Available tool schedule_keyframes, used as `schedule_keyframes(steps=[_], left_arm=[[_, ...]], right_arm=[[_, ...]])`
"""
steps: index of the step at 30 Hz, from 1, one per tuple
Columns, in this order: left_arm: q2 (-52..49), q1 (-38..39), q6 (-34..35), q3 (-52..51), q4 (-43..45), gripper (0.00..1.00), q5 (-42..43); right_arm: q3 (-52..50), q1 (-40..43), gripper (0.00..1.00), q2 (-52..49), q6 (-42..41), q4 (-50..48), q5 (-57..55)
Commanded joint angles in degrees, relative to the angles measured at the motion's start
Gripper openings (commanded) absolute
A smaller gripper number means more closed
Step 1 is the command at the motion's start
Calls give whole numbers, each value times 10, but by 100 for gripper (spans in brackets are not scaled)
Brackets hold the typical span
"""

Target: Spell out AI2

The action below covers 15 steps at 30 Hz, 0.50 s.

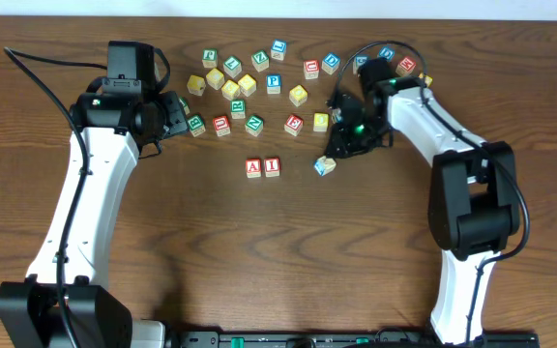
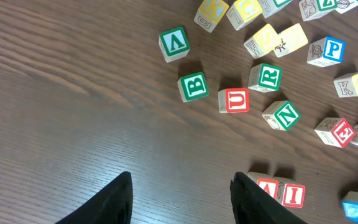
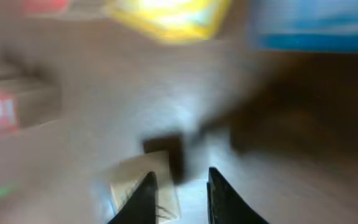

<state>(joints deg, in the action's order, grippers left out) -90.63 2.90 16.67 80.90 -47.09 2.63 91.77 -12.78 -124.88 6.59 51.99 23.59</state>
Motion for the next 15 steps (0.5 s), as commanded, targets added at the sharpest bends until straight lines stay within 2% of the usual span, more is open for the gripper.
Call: schedule_keyframes(steps=[1,15], left_arm=[[0,-1,-5,-5,1,50,-8],[0,-1,-5,-5,1,50,-8]], right_arm=[[-30,26,22,-54,8,4,-156],[-23,30,19,-42,7,29,-140]])
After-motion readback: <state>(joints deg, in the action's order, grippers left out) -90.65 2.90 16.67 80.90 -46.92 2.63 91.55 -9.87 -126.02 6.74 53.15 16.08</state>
